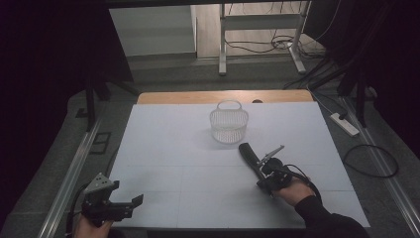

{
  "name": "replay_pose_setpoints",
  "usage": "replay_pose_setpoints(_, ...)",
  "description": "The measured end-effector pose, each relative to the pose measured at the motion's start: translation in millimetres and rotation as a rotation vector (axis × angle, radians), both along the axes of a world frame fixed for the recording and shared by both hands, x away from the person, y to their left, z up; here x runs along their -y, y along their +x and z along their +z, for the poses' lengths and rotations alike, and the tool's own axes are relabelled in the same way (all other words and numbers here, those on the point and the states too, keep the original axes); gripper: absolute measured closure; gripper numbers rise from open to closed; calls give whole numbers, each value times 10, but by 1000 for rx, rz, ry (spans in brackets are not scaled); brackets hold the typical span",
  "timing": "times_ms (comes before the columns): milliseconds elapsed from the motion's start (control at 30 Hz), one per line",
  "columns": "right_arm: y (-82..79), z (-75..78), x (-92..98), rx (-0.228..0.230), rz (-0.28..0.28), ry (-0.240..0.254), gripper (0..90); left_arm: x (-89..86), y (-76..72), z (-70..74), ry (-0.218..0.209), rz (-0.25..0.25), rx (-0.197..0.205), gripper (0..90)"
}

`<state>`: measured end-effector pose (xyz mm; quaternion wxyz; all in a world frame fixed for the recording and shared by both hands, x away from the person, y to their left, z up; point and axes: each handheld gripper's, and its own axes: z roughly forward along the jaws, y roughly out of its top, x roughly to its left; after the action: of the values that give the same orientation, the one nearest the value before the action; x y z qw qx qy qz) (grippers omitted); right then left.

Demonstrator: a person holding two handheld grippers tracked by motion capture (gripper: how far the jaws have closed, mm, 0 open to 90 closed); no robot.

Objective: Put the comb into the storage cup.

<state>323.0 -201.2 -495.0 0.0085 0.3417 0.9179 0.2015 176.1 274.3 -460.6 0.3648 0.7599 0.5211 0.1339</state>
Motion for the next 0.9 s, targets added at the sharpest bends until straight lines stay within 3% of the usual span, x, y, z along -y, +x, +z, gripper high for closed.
replay_pose_setpoints(400, 83, 17, 309, 14, -71, -13, 892, -2, 3, -1, -2, 4, -1, 15)
replay_pose_setpoints(700, 29, 119, 276, 37, -50, 30, 889, -6, 4, -2, -4, 7, -2, 15)
replay_pose_setpoints(900, -18, 241, 273, 107, -47, 38, 741, -3, 1, -1, 0, 6, -1, 15)
